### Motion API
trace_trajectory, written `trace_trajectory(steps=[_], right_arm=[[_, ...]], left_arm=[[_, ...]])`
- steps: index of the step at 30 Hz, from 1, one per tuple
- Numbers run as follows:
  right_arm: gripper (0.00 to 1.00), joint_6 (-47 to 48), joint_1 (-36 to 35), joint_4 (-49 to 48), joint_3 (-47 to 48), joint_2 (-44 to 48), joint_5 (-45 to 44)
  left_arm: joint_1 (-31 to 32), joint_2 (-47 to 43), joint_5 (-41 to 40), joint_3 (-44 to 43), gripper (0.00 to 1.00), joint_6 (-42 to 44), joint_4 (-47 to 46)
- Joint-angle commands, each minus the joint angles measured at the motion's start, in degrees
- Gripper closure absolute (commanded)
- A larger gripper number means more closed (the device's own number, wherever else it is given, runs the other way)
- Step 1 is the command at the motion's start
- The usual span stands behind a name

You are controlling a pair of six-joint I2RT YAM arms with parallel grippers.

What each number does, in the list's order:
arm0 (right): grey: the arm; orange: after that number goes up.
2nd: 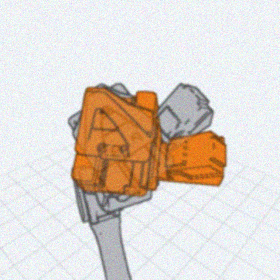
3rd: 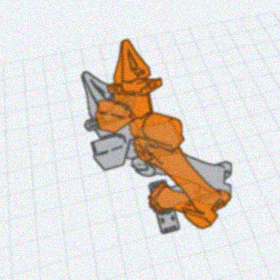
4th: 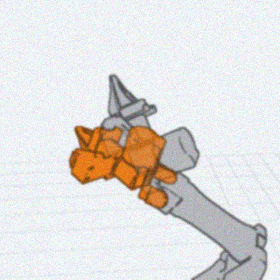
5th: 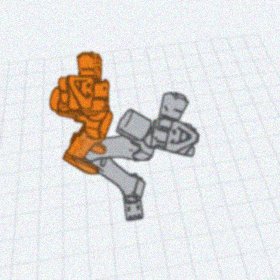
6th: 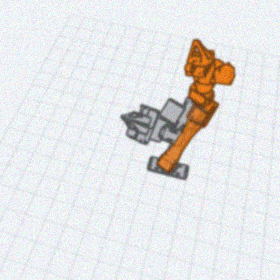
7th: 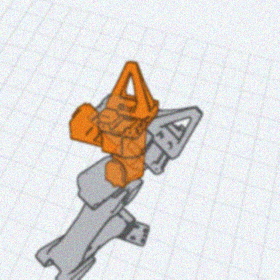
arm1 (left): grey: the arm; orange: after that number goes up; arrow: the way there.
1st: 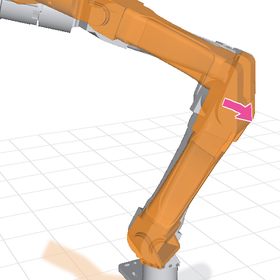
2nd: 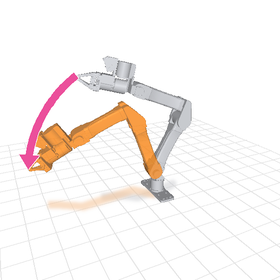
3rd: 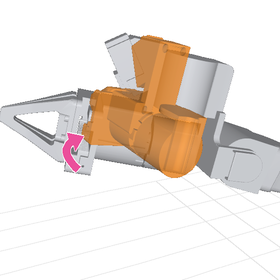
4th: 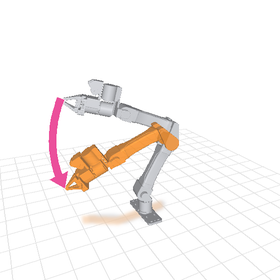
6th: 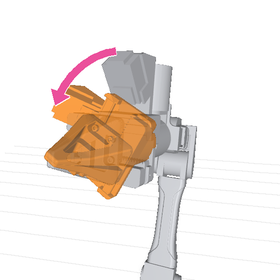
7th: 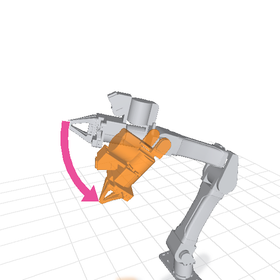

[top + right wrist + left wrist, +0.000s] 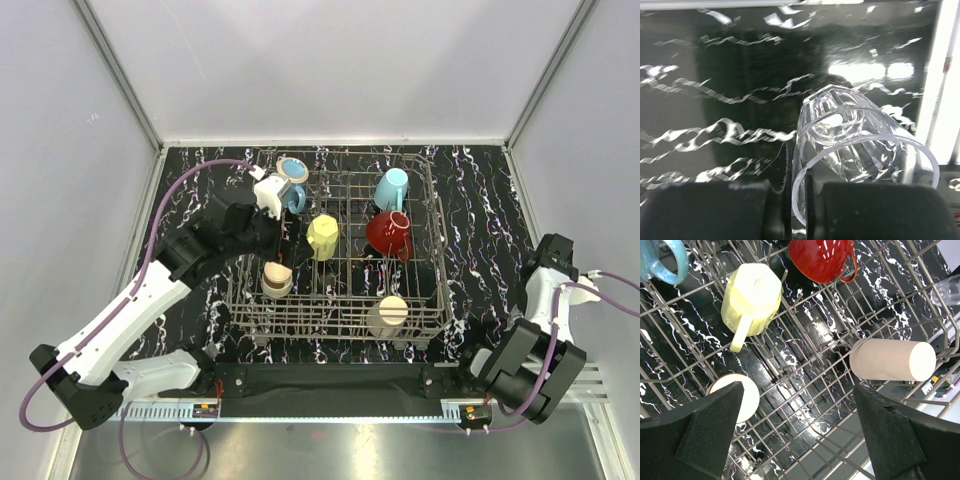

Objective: Load the cups into the dish rack

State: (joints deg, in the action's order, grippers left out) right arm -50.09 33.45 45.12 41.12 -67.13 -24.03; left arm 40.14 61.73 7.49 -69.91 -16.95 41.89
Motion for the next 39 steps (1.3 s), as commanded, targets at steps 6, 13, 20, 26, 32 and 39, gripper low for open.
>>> trace_trajectory(steps=[6, 13, 20, 26, 32, 39], right_arm=[[1.0, 2.5, 0.0, 0.0, 13.3, 7.8, 11.7], [1.0, 7.5, -6.7, -5.1, 24.7, 9.7, 41.2], [1.0, 4.2, -17.2, -16.5, 33.3, 12.9, 58.2], [1.0, -6.9, -21.7, -33.2, 34.4, 11.1, 78.1], [1.0, -8.0, -36.8, -37.4, 34.1, 9.4, 81.9], [1.0, -11.4, -49.7, -47.2, 31.2, 9.4, 79.3]], left_arm=[[-0.2, 1.8, 4.2, -2.7, 0.01, -2.8, -3.6], [-0.2, 2.6, 5.5, -3.3, 0.01, -5.9, -6.7], [-0.3, 2.1, 10.2, -3.7, 0.01, -9.5, -12.0], [-0.4, -2.8, 18.0, 3.3, 0.01, -15.6, -26.6], [-0.4, -5.7, 20.3, 4.9, 0.01, -18.1, -35.0], [-0.4, -6.8, 24.5, 7.1, 0.01, -21.0, -44.1]])
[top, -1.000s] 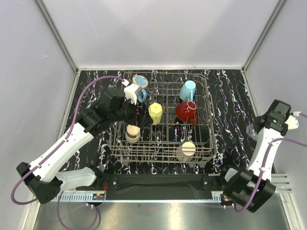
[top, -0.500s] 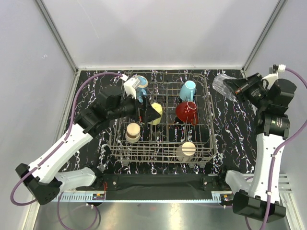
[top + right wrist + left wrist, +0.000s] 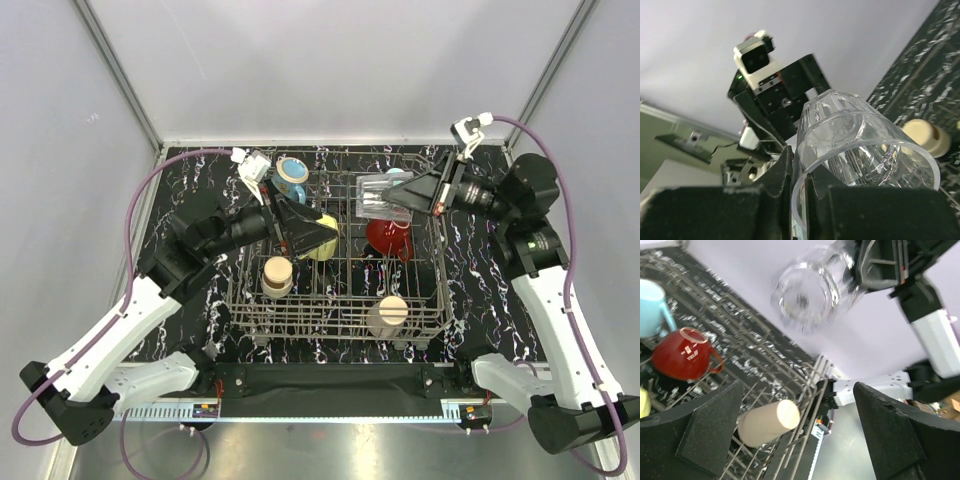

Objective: Load the cups into the dish rack

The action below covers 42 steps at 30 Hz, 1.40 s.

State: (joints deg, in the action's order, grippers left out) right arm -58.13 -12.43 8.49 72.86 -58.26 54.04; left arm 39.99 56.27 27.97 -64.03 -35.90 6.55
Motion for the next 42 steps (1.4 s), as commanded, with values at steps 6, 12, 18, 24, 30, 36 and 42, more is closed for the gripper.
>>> trace_trajectory(steps=[6, 12, 18, 24, 30, 36, 42], right_arm=[[1.0, -3.9, -10.9, -13.1, -1.1, -0.6, -0.3], [1.0, -3.5, -16.3, -15.3, -1.5, -3.0, -1.4], [1.0, -2.3, -19.3, -16.1, -1.5, -4.8, -2.7], [1.0, -1.4, -19.5, -15.7, -2.5, -4.7, -5.6], [0.95, -1.5, -19.5, -16.0, -2.5, -5.1, -5.6], [0.31, 10.7, -19.5, 7.8, 2.8, -2.7, -18.0], [0.08, 17.1, -19.6, 34.6, 4.7, 1.6, -47.7]], left_arm=[[-0.3, -2.0, 5.1, 2.9, 0.01, -5.0, -13.5], [-0.3, -1.0, 7.9, 3.7, 0.01, -9.4, -19.3], [-0.2, -0.3, 9.1, 3.4, 0.01, -10.2, -20.2], [0.0, 0.1, 10.6, 3.2, 0.15, -10.2, -20.4], [0.2, 0.5, 11.2, 2.2, 0.54, -9.7, -19.7], [0.2, 1.8, 8.2, -1.6, 1.0, -4.2, -8.0], [0.3, 3.7, -0.1, -6.5, 1.0, 2.1, 8.9]])
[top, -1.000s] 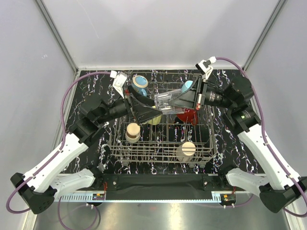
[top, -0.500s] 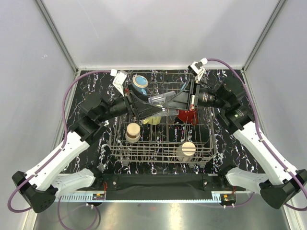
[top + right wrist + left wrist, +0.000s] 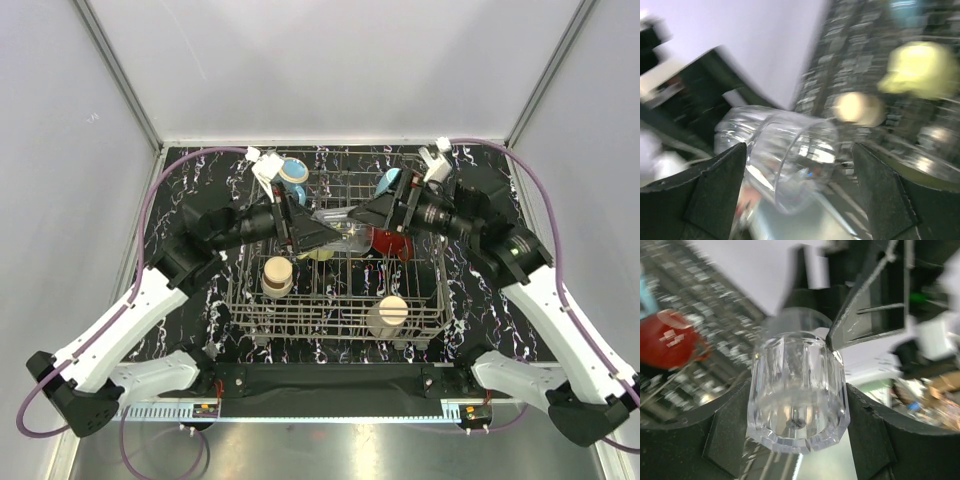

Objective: Load the cups into the dish rack

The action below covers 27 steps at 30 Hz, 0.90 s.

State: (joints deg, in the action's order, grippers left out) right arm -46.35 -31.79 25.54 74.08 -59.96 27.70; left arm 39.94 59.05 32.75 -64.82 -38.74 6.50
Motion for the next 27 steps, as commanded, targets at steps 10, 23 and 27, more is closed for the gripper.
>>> trace_trajectory(steps=[10, 23, 27], right_arm=[[0.14, 3.9, -0.1, 42.8, 6.8, 11.8, -68.3], [0.15, 5.1, -0.2, 38.6, 6.1, 13.6, -61.5], [0.15, 5.3, -0.1, 39.1, 6.3, 13.6, -61.6]], left_arm=[[3.4, 15.5, -19.1, -18.8, 1.0, 12.5, 36.6], [14.8, 34.1, -34.1, -31.2, 1.0, 17.3, 49.8], [14.8, 36.3, -34.7, -31.2, 1.0, 17.4, 49.5]])
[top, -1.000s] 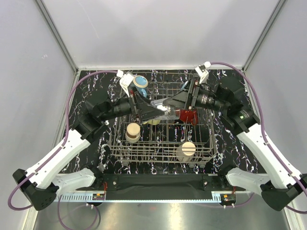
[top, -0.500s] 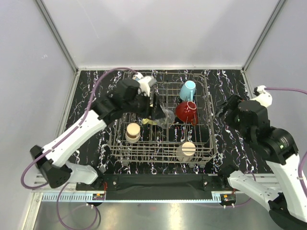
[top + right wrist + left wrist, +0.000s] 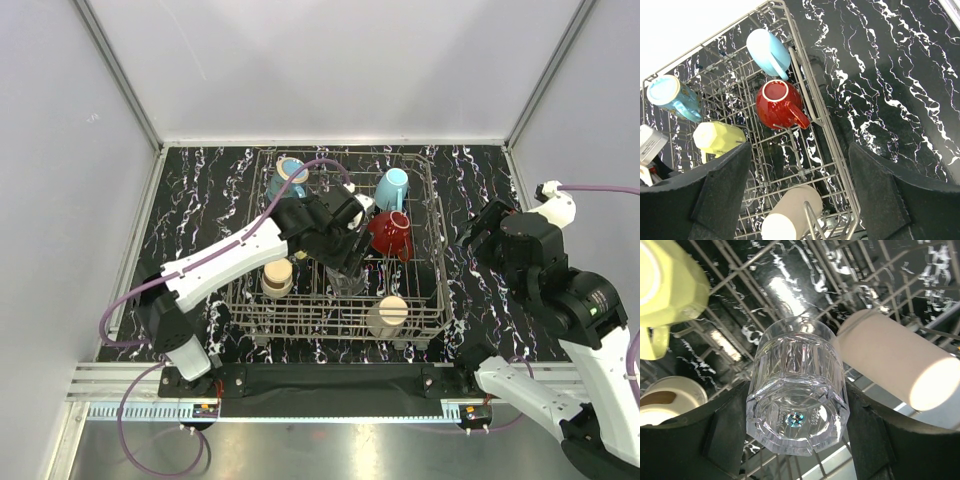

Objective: Load the cups into the dish rack

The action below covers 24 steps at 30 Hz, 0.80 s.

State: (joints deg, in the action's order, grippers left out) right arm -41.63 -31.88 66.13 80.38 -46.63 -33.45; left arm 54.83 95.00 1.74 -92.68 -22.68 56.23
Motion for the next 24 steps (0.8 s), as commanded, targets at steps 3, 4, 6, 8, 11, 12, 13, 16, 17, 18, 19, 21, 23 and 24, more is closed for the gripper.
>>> trace_trajectory(steps=[3, 4, 6, 8, 11, 12, 13, 16, 17, 18, 19, 21, 23, 24], right_arm=[[0.15, 0.6, -0.1, -1.8, 0.0, 0.8, -0.3], [0.15, 0.6, -0.1, -2.1, -0.2, 0.9, 0.0], [0.14, 0.6, -0.1, -2.4, -0.7, 1.4, 0.2], [0.14, 0.6, 0.0, -2.3, -1.0, 1.3, 0.3], [0.14, 0.6, 0.0, -2.6, -1.5, 1.4, 0.4], [0.14, 0.6, 0.1, -2.8, -1.5, 1.3, 0.5], [0.14, 0.7, 0.0, -3.3, -1.6, 1.3, 0.8], [0.14, 0.7, 0.0, -3.7, -1.7, 1.0, 1.4], [0.14, 0.6, 0.0, -3.8, -1.5, 0.9, 1.5], [0.14, 0.6, 0.0, -3.7, -1.4, 0.8, 1.8], [0.14, 0.6, -0.1, -4.1, -1.4, 0.8, 2.2], [0.14, 0.7, 0.0, -4.2, -1.1, 0.8, 2.3], [0.14, 0.6, 0.1, -3.8, -1.0, 0.9, 2.1], [0.14, 0.6, 0.0, -3.7, -0.9, 1.2, 2.1]], left_arm=[[-0.1, 2.6, -2.9, -4.2, 1.0, 1.5, 0.1], [-0.1, 3.0, -3.1, -4.5, 1.0, 1.4, 0.3], [0.0, 2.4, -3.3, -4.3, 1.0, 1.2, -0.7], [0.2, 1.3, -5.2, -4.4, 1.0, 0.5, -1.1], [0.8, -1.0, -10.5, -4.7, 1.0, -0.5, -0.9], [0.9, -1.9, -11.1, -4.8, 1.0, -0.6, -0.8], [0.9, -2.0, -11.4, -4.8, 1.0, -0.8, -0.8], [1.0, -2.5, -12.2, -4.8, 1.0, -1.0, -0.6], [1.0, -2.1, -12.1, -5.0, 1.0, -0.9, -0.5], [1.0, -2.0, -12.2, -5.0, 1.0, -1.0, -0.4], [1.0, -1.9, -12.2, -5.1, 1.0, -1.1, -0.5], [1.1, -1.4, -11.3, -4.6, 1.0, -0.9, -1.4], [1.1, 0.2, -11.1, -5.6, 1.0, -0.6, -0.9], [1.1, 0.8, -11.1, -5.8, 1.0, -0.6, -0.8]])
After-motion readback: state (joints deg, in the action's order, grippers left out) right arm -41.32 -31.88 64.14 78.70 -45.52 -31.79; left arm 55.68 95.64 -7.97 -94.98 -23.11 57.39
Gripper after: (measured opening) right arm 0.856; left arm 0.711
